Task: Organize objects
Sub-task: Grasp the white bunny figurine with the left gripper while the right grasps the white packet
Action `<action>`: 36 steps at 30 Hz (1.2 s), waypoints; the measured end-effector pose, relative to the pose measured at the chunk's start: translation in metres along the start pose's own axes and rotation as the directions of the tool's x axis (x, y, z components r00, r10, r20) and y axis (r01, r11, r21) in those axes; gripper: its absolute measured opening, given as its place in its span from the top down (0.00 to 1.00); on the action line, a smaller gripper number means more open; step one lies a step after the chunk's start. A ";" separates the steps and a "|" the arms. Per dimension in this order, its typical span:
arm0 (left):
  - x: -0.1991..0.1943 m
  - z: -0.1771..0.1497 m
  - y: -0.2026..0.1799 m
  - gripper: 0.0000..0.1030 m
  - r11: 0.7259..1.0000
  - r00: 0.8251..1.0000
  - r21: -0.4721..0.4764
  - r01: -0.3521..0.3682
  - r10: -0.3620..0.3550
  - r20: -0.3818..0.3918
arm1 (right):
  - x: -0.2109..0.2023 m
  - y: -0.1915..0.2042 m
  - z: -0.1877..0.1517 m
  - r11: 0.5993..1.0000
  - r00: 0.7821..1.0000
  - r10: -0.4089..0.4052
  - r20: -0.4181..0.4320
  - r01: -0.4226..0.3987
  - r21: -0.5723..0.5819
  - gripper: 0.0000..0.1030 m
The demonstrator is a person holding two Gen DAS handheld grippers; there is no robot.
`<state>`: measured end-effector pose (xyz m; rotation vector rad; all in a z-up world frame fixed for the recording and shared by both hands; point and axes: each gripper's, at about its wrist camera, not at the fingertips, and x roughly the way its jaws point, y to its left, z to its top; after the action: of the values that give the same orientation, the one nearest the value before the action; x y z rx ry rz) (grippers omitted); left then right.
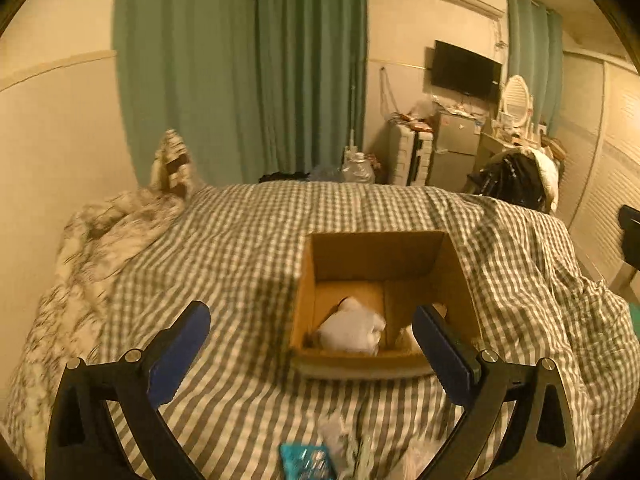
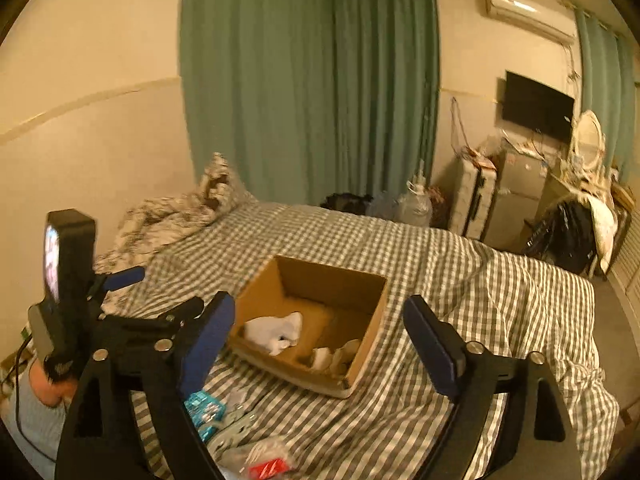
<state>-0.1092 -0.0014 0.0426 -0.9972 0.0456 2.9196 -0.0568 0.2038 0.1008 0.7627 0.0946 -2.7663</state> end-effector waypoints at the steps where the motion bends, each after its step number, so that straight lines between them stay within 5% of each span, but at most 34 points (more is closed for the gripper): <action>1: -0.006 -0.005 0.004 0.00 1.000 1.000 0.000 -0.009 0.009 -0.010 | -0.007 0.007 -0.004 1.000 1.000 0.014 0.000 -0.014 -0.017 0.12; 12: -0.040 -0.108 0.021 0.00 0.990 0.988 0.067 -0.124 0.129 -0.085 | -0.004 0.069 -0.101 0.979 0.993 0.040 -0.114 -0.062 -0.193 0.11; 18: -0.036 -0.165 0.016 0.00 0.991 0.983 0.075 -0.114 0.123 -0.133 | 0.044 0.076 -0.165 0.979 0.952 0.071 -0.299 -0.125 -0.163 0.11; 24: -0.025 -0.185 0.014 0.00 0.992 0.978 0.091 -0.093 0.108 -0.177 | 0.080 0.077 -0.204 0.978 0.900 0.085 -0.427 -0.158 -0.137 0.12; 26: -0.023 -0.189 0.013 0.00 0.992 0.978 0.092 -0.085 0.101 -0.182 | 0.086 0.082 -0.211 0.977 0.884 0.096 -0.458 -0.173 -0.128 0.20; 30: -0.021 -0.194 0.013 0.00 0.992 0.976 0.096 -0.083 0.101 -0.195 | 0.090 0.092 -0.221 0.965 0.857 0.114 -0.502 -0.216 -0.149 0.57; 36: -0.015 -0.200 0.002 0.00 0.994 0.974 0.104 -0.036 0.058 -0.218 | 0.066 0.085 -0.215 0.971 0.886 0.124 -0.446 -0.200 -0.129 0.70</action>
<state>0.0252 -0.0128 -0.1066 -1.3151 0.2241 2.8001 0.0179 0.1347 -0.1169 1.2650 0.3361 -2.3458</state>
